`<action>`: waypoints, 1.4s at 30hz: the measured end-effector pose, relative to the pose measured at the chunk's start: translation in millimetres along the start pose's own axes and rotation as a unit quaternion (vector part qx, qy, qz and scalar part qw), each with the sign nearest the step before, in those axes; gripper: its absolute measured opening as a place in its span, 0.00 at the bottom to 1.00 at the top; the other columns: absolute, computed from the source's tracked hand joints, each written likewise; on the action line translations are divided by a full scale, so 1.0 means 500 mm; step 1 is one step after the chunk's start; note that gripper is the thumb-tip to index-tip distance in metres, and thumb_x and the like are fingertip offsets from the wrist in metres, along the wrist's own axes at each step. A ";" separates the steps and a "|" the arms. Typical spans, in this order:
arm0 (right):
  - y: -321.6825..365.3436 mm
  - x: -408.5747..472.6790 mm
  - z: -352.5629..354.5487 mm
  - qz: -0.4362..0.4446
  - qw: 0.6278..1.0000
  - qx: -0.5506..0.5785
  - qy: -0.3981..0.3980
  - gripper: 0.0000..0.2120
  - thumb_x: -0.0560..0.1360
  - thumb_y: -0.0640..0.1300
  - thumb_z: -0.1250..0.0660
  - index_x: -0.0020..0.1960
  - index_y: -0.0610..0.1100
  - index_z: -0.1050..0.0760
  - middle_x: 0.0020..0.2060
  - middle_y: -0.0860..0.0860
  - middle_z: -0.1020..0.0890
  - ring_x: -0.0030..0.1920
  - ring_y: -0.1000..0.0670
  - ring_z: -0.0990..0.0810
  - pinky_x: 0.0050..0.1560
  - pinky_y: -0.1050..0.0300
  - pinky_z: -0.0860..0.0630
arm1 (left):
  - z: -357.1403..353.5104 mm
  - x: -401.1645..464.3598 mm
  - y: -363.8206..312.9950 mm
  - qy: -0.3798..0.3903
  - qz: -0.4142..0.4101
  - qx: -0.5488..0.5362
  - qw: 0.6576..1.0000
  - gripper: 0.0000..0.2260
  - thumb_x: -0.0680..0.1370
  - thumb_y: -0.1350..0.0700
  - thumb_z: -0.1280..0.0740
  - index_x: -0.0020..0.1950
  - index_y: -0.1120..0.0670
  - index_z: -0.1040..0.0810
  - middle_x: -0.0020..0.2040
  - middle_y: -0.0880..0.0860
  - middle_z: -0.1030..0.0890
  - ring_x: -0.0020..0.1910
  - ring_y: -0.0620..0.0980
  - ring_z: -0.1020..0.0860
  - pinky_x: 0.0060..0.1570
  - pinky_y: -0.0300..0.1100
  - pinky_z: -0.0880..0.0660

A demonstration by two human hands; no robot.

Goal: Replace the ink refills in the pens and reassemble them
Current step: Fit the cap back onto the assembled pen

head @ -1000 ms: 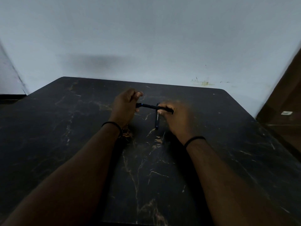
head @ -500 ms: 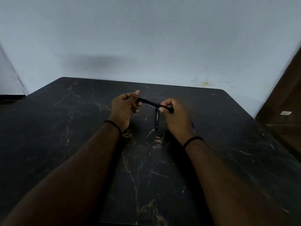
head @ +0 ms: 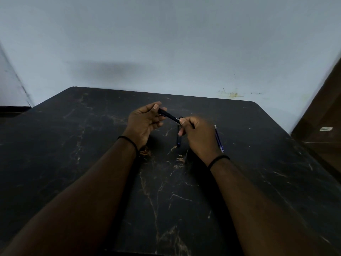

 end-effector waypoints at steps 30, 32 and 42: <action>0.032 -0.014 -0.013 0.006 0.996 -0.049 0.070 0.13 0.82 0.54 0.38 0.42 0.50 0.23 0.29 0.53 0.16 0.26 0.60 0.22 0.33 0.60 0.27 | -0.035 -0.024 -0.008 -0.031 -0.046 0.101 0.993 0.09 0.82 0.53 0.37 0.56 0.55 0.20 0.48 0.56 0.15 0.41 0.51 0.16 0.39 0.42 0.19; 0.012 0.002 0.009 -0.010 0.998 -0.068 0.008 0.12 0.82 0.55 0.39 0.44 0.50 0.24 0.30 0.51 0.17 0.30 0.58 0.20 0.36 0.55 0.24 | -0.033 -0.021 -0.012 -0.074 -0.087 0.221 0.969 0.12 0.82 0.48 0.37 0.47 0.54 0.20 0.42 0.54 0.16 0.35 0.50 0.20 0.35 0.43 0.23; -0.039 0.010 0.062 -0.065 0.977 -0.178 -0.099 0.16 0.80 0.54 0.36 0.35 0.51 0.32 0.30 0.54 0.26 0.30 0.57 0.28 0.29 0.61 0.39 | -0.123 -0.018 0.029 0.030 -0.132 0.717 0.683 0.21 0.77 0.37 0.40 0.38 0.53 0.25 0.39 0.52 0.20 0.40 0.52 0.21 0.41 0.45 0.23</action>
Point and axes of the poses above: each hand's wrist, its own x-axis towards the middle knuckle, its own z-axis out of the back of the hand, y = z × x, the point moved 7 cm from there along x, towards the middle knuckle
